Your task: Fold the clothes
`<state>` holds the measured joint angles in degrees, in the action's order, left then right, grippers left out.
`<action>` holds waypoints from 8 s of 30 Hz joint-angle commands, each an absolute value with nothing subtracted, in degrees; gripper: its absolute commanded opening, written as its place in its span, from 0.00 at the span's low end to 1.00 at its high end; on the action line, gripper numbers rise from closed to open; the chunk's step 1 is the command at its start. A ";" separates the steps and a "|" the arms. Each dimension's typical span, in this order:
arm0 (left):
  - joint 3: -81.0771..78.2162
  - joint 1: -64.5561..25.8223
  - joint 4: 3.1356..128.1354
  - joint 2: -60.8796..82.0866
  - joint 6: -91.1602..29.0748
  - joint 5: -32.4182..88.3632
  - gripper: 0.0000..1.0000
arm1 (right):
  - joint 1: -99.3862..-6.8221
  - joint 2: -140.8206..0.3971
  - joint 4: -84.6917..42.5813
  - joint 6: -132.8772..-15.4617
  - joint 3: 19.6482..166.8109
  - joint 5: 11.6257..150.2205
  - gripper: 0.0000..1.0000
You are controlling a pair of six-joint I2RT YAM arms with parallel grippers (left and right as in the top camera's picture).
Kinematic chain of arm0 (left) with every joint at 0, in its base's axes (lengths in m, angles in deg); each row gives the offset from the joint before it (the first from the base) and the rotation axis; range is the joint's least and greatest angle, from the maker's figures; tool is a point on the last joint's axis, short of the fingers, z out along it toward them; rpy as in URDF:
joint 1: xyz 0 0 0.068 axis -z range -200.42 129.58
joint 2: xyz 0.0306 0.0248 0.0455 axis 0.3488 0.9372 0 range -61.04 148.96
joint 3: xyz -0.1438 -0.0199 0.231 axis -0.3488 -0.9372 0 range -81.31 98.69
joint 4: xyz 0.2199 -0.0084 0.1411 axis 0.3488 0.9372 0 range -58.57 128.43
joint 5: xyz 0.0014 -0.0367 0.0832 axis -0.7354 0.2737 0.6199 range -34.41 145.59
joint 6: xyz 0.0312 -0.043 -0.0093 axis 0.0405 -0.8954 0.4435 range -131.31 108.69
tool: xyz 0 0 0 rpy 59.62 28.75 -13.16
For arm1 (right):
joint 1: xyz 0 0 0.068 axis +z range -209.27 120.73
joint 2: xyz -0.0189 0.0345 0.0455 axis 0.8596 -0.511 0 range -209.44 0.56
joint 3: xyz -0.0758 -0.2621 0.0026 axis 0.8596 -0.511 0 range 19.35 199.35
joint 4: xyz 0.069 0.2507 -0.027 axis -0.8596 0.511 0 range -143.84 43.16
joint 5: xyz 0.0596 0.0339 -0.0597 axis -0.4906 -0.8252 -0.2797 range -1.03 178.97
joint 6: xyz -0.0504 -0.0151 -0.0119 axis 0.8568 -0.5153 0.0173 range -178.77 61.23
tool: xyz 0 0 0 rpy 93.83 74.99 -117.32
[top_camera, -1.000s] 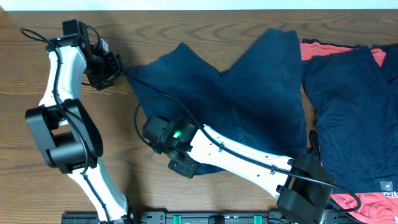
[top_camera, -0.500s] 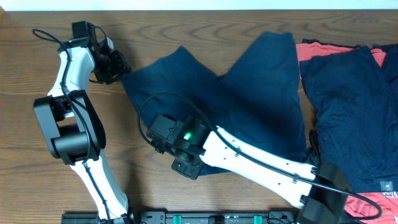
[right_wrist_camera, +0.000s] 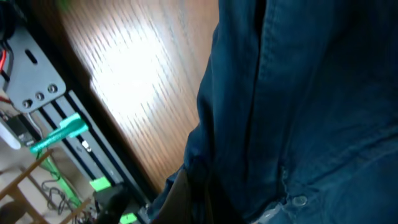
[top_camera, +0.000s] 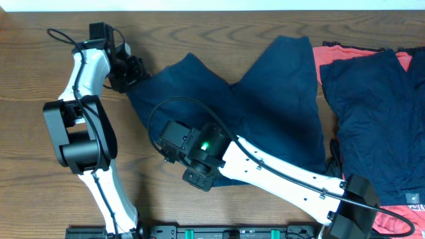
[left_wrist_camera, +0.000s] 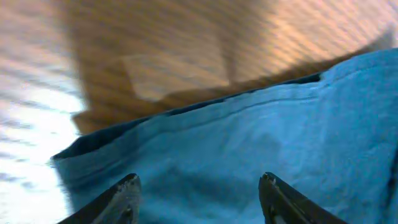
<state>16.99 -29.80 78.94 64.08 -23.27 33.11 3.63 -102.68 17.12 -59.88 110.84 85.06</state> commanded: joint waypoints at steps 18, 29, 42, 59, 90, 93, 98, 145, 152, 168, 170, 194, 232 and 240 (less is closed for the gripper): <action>15.44 -33.19 82.69 65.74 -18.86 34.66 0.64 | -0.11 -107.36 10.87 -58.91 105.44 84.21 0.01; 15.12 -32.56 80.97 70.35 -19.12 34.62 0.52 | -0.09 -107.36 12.44 -58.91 105.44 83.99 0.01; 15.25 -30.28 79.96 69.34 -19.75 34.40 0.06 | -0.44 -106.64 8.79 -61.65 105.94 86.62 0.01; 15.25 -29.63 81.54 42.92 -21.90 36.23 0.06 | -24.15 -101.33 10.39 -71.13 118.73 89.96 0.01; 16.34 -29.58 93.10 6.35 -24.50 39.27 0.06 | -37.47 -100.98 40.11 -56.79 172.03 94.81 0.01; 16.34 -29.58 93.16 2.11 -24.47 39.82 0.06 | -33.20 -100.69 38.41 -56.82 172.10 102.35 0.01; 16.34 -29.58 93.43 -3.92 -24.50 40.54 0.06 | -27.65 -100.30 34.58 -56.79 172.38 109.22 0.01; 16.58 -28.99 105.62 11.47 -26.81 46.16 0.06 | -28.57 -100.41 42.38 -74.43 161.39 95.36 0.01; 16.58 -28.89 93.06 11.84 -26.42 46.16 0.06 | -30.38 -102.20 27.33 -66.19 156.56 100.43 0.01; 16.62 -28.80 53.65 18.16 -25.94 51.21 0.06 | -41.29 -102.53 -10.84 -53.73 156.60 105.52 0.01; 16.67 -28.80 51.11 18.26 -25.92 53.79 0.06 | -42.27 -102.53 -12.45 -53.71 156.58 105.48 0.01; 17.98 -28.67 40.25 31.95 -27.08 56.10 0.06 | -45.81 -111.88 -20.72 -51.88 156.58 103.12 0.01; 26.15 -23.03 76.95 41.06 -30.53 50.03 0.06 | -45.16 -121.63 17.64 -59.42 156.93 85.26 0.01; 26.15 -20.69 88.42 39.09 -30.46 50.03 0.06 | -39.45 -121.63 27.11 -61.36 156.91 85.70 0.01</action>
